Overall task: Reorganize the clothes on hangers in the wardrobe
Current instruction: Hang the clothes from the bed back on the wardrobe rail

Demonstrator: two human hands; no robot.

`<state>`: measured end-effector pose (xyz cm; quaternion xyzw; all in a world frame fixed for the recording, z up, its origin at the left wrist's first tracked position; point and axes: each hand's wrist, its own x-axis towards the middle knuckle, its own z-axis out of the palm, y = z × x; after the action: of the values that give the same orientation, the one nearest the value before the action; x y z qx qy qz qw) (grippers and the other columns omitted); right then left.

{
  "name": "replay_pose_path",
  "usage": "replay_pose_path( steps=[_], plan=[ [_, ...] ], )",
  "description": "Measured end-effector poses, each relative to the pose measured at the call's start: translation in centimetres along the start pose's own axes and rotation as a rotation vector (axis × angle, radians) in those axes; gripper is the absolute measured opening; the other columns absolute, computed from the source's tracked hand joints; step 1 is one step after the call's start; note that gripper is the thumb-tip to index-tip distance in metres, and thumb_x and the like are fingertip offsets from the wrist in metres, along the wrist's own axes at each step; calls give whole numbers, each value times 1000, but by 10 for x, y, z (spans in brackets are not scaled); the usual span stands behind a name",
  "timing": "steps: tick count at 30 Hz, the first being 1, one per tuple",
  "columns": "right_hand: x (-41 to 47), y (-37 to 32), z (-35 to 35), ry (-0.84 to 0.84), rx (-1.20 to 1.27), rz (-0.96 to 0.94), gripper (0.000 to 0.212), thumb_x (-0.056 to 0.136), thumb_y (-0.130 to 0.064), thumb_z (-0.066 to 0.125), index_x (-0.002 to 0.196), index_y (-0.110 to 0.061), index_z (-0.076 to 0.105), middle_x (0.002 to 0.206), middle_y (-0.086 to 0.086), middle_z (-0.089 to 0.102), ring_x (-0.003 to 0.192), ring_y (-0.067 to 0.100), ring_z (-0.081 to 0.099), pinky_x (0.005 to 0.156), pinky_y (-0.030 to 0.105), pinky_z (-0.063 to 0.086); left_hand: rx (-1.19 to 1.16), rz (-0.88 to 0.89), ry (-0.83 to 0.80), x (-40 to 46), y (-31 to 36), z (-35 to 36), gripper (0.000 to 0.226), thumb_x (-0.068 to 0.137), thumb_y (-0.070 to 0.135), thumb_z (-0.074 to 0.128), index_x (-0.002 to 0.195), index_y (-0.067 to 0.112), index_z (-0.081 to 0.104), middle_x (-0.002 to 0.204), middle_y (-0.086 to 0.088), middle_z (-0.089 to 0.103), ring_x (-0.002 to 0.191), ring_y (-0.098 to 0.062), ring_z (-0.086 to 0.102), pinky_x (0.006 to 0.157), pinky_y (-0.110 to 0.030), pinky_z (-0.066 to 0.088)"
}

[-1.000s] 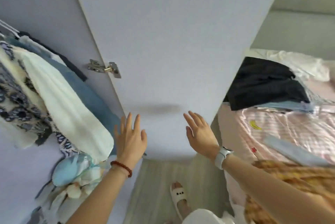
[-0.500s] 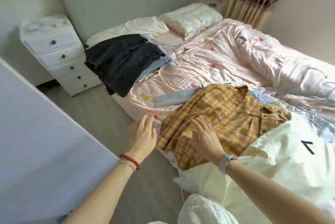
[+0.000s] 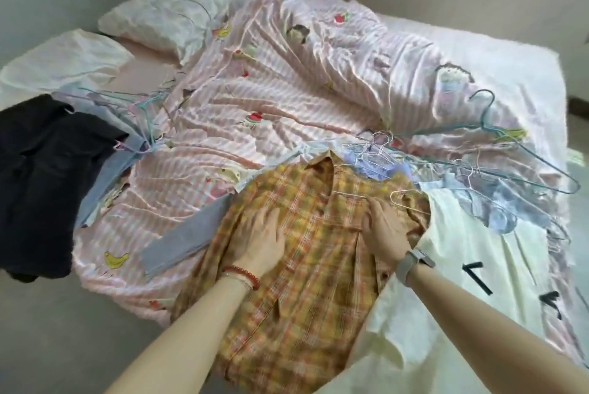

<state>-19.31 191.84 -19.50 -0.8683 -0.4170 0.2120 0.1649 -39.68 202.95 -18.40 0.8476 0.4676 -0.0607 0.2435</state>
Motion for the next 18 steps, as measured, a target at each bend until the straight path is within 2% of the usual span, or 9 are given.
replay_pose_path(
  steps=[2, 6, 9, 13, 18],
  plan=[
    [41, 21, -5, 3, -31, 44, 43, 92, -12, 42, 134, -2, 36, 133, 17, 44, 122, 30, 40, 102, 35, 30, -4, -9, -29, 45, 11, 9, 49, 97, 28, 32, 144, 17, 23, 154, -2, 16, 140, -21, 13, 115, -40, 14],
    [113, 55, -7, -25, -135, 60, 32, 88, -4, 45, 119, 2, 45, 118, 20, 52, 110, 34, 47, 86, 34, 33, 88, 28, -41, 118, 21, 24, 50, 96, 27, 33, 144, 17, 22, 154, -5, 16, 141, -22, 11, 115, -44, 14],
    [154, 67, 3, -63, -256, 22, 25, 91, -11, 38, 113, -2, 46, 113, 16, 54, 105, 34, 49, 82, 35, 34, 129, 36, -55, 159, 25, 33, 53, 97, 32, 30, 147, 22, 13, 155, -4, 10, 142, -24, 8, 113, -48, 12],
    [182, 77, 23, -141, -294, 111, 24, 94, -21, 31, 98, -9, 52, 105, 14, 60, 99, 30, 52, 81, 37, 33, 117, 63, -88, 198, 28, 43, 53, 98, 38, 24, 147, 26, 6, 156, -3, 7, 143, -23, 5, 115, -48, 8],
    [174, 81, 31, 186, -22, 102, 25, 94, -21, 40, 84, -9, 60, 85, 9, 62, 84, 29, 53, 73, 34, 26, -19, 116, -9, 231, 40, 41, 45, 99, 40, 21, 143, 31, 27, 153, 1, 20, 141, -18, 12, 114, -47, 9]
  ],
)
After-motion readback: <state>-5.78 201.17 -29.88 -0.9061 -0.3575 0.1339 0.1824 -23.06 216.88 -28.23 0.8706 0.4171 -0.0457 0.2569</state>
